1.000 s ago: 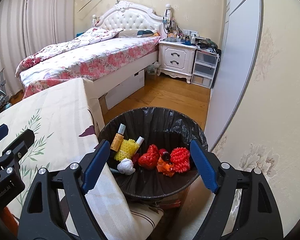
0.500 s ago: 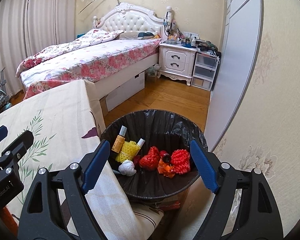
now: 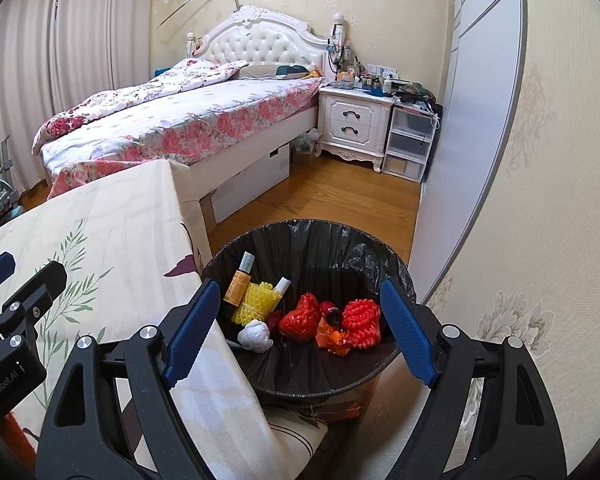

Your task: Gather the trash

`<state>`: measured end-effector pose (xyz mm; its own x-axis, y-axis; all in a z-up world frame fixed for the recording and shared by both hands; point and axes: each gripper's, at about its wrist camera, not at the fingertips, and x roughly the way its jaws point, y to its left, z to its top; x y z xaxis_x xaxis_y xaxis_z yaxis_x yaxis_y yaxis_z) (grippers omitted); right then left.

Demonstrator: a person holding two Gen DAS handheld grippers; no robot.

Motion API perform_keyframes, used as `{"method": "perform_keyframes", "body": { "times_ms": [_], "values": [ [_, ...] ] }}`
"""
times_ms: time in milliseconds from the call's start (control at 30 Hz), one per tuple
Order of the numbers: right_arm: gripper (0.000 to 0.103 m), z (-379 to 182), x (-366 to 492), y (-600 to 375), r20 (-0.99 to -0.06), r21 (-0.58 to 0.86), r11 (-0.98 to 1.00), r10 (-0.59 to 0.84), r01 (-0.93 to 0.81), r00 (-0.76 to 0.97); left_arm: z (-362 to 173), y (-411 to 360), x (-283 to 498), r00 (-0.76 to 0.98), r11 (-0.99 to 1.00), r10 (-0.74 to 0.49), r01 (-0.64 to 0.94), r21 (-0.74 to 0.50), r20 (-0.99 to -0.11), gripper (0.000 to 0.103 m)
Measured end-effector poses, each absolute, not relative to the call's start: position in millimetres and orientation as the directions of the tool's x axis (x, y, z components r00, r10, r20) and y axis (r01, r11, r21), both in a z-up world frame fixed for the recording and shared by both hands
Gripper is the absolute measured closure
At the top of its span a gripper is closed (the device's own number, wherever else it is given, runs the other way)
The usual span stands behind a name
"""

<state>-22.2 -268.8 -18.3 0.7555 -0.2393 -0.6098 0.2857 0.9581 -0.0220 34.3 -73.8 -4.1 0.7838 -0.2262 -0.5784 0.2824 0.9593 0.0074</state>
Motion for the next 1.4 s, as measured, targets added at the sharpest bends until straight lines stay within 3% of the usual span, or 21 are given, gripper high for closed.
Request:
{"method": "perform_keyframes", "body": {
  "times_ms": [1400],
  "values": [
    [0.023,-18.4,-21.8,-266.6,-0.610,-0.024,0.958,-0.239,0.284,0.755,-4.9,-75.5,29.3,0.779,0.960,-0.229,0.282,-0.001,-0.583,0.022]
  ]
}}
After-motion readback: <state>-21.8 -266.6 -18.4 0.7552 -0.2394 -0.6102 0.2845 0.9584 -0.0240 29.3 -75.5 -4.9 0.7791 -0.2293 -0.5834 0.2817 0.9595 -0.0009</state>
